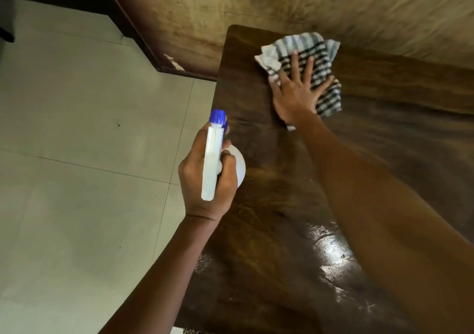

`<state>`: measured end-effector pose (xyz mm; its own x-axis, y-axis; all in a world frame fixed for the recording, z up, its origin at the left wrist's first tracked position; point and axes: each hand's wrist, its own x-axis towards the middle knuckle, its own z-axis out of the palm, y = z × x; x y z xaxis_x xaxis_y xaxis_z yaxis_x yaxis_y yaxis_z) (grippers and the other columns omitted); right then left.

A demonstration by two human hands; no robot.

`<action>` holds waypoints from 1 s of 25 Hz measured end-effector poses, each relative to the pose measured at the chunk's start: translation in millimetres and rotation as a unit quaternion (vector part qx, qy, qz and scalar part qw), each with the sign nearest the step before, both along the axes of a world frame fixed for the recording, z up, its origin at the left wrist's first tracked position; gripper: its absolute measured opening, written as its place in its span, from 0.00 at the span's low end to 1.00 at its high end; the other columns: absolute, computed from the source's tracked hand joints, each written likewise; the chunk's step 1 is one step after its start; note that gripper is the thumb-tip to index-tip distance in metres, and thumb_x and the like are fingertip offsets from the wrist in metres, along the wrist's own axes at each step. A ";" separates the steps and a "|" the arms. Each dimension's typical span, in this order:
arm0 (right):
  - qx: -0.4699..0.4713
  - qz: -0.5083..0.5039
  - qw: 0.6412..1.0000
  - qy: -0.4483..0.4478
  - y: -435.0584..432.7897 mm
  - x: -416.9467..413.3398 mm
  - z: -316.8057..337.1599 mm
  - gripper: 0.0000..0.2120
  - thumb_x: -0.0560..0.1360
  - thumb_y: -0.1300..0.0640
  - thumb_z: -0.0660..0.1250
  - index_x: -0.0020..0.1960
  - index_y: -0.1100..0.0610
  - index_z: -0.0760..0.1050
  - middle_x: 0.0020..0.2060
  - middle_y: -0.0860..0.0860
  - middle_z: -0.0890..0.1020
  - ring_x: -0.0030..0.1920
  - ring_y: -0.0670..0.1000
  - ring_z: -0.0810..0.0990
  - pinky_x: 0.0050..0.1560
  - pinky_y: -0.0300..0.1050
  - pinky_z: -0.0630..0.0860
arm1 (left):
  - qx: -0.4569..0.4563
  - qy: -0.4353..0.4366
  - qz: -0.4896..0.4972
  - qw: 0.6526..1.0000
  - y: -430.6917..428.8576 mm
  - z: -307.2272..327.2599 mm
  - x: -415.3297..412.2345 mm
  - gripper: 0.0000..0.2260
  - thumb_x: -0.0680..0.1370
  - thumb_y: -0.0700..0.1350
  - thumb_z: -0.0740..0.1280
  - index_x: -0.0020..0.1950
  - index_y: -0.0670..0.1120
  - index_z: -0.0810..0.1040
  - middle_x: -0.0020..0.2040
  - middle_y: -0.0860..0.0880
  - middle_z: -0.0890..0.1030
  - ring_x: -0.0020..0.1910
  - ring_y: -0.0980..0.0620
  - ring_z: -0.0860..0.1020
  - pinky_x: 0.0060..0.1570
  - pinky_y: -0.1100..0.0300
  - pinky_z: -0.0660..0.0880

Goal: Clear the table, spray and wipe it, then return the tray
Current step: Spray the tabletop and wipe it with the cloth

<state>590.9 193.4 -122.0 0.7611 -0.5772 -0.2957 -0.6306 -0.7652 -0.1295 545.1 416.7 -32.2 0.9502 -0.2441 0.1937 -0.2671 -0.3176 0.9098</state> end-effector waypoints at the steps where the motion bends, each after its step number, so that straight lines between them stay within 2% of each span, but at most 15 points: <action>1: -0.001 0.043 0.999 0.007 19.6 6.0 -0.4 0.23 0.81 0.42 0.44 0.74 0.44 0.55 0.77 0.48 0.42 0.75 0.57 0.37 0.64 0.77 0.35 | -0.007 0.011 0.009 1.000 5.5 5.6 -2.2 0.16 0.72 0.46 0.62 0.57 0.40 0.75 0.50 0.48 0.78 0.44 0.52 0.81 0.49 0.68 0.76; 3: -0.020 0.146 0.989 0.017 65.2 0.4 -1.5 0.24 0.80 0.41 0.44 0.75 0.43 0.51 0.76 0.49 0.41 0.75 0.58 0.36 0.64 0.77 0.37 | -0.025 0.024 0.052 0.998 24.3 16.6 -6.6 0.17 0.72 0.45 0.62 0.56 0.37 0.74 0.50 0.48 0.78 0.45 0.53 0.80 0.48 0.65 0.76; 5: -0.047 0.244 0.968 0.024 114.8 -25.8 -1.9 0.25 0.79 0.41 0.47 0.75 0.42 0.48 0.76 0.50 0.41 0.75 0.60 0.36 0.64 0.77 0.40 | -0.033 0.026 0.078 0.996 48.5 24.5 -11.1 0.18 0.71 0.43 0.62 0.57 0.35 0.74 0.52 0.45 0.78 0.49 0.49 0.80 0.50 0.60 0.76; 8: -0.022 0.370 0.929 0.007 180.4 -103.4 3.8 0.25 0.78 0.43 0.53 0.74 0.43 0.55 0.77 0.52 0.44 0.75 0.60 0.40 0.64 0.76 0.42 | -0.005 0.043 0.092 0.995 84.7 31.8 -23.3 0.21 0.71 0.42 0.61 0.59 0.32 0.73 0.52 0.45 0.78 0.50 0.45 0.79 0.53 0.53 0.75; 10: 0.009 0.411 0.911 -0.009 194.7 -165.7 3.7 0.28 0.75 0.44 0.59 0.74 0.42 0.56 0.77 0.52 0.50 0.75 0.61 0.47 0.65 0.76 0.45 | 0.024 0.041 0.088 0.995 107.8 31.5 -29.7 0.20 0.71 0.41 0.62 0.60 0.33 0.73 0.51 0.47 0.77 0.48 0.46 0.79 0.52 0.55 0.75; 12: -0.020 0.406 0.914 -0.003 176.6 -214.4 -1.4 0.35 0.73 0.44 0.64 0.75 0.41 0.50 0.76 0.51 0.53 0.75 0.60 0.50 0.65 0.76 0.48 | 0.054 0.041 0.088 0.994 127.6 30.8 -35.4 0.19 0.71 0.41 0.63 0.59 0.34 0.74 0.51 0.47 0.77 0.45 0.48 0.78 0.50 0.65 0.75; 14: -0.058 0.318 0.946 0.002 137.9 -231.4 -4.9 0.35 0.71 0.47 0.66 0.74 0.44 0.56 0.75 0.50 0.55 0.75 0.59 0.51 0.64 0.76 0.52 | 0.063 0.066 0.099 0.991 139.3 29.1 -42.2 0.19 0.70 0.40 0.64 0.59 0.34 0.74 0.51 0.47 0.77 0.44 0.53 0.78 0.48 0.75 0.73; 15: -0.058 0.246 0.968 0.008 119.5 -226.8 -3.9 0.30 0.72 0.47 0.63 0.72 0.47 0.61 0.75 0.49 0.55 0.75 0.58 0.50 0.63 0.77 0.52 | 0.064 0.073 0.100 0.990 143.2 28.5 -45.9 0.18 0.70 0.41 0.64 0.59 0.35 0.74 0.52 0.47 0.76 0.43 0.55 0.78 0.47 0.77 0.73; 17: -0.022 0.086 0.996 0.014 90.4 -192.7 -0.4 0.22 0.78 0.45 0.53 0.69 0.51 0.68 0.76 0.49 0.51 0.76 0.57 0.45 0.64 0.78 0.45 | 0.063 0.069 0.087 0.992 150.3 25.5 -52.9 0.17 0.71 0.41 0.64 0.58 0.36 0.74 0.51 0.48 0.76 0.42 0.57 0.78 0.46 0.77 0.73; 19: 0.002 -0.028 1.000 -0.001 80.1 -140.1 3.0 0.21 0.80 0.44 0.48 0.71 0.49 0.64 0.77 0.48 0.47 0.75 0.56 0.40 0.64 0.76 0.38 | 0.060 0.067 0.079 0.993 154.1 22.9 -56.9 0.16 0.71 0.39 0.64 0.57 0.36 0.74 0.50 0.49 0.77 0.41 0.58 0.78 0.44 0.77 0.73; 20: 0.000 -0.042 0.999 -0.006 84.3 -115.9 3.7 0.22 0.81 0.44 0.47 0.72 0.48 0.62 0.77 0.48 0.45 0.75 0.56 0.38 0.64 0.76 0.37 | 0.062 0.065 0.081 0.993 155.4 22.1 -58.4 0.16 0.70 0.38 0.64 0.57 0.37 0.74 0.49 0.50 0.77 0.41 0.59 0.77 0.44 0.78 0.72; 22: -0.008 0.014 1.000 0.003 104.8 -81.0 3.5 0.23 0.81 0.44 0.46 0.74 0.46 0.56 0.77 0.49 0.42 0.75 0.57 0.37 0.65 0.76 0.37 | 0.060 0.055 0.078 0.994 154.4 22.8 -59.6 0.15 0.70 0.36 0.65 0.56 0.40 0.74 0.48 0.54 0.76 0.43 0.63 0.76 0.43 0.79 0.71; 25: -0.051 0.199 0.978 0.040 157.3 -88.5 -1.9 0.25 0.80 0.42 0.45 0.76 0.44 0.48 0.76 0.50 0.38 0.74 0.59 0.35 0.65 0.75 0.40 | 0.052 0.043 0.060 0.996 155.2 21.8 -56.4 0.15 0.70 0.36 0.63 0.56 0.39 0.75 0.47 0.56 0.75 0.40 0.59 0.76 0.44 0.75 0.73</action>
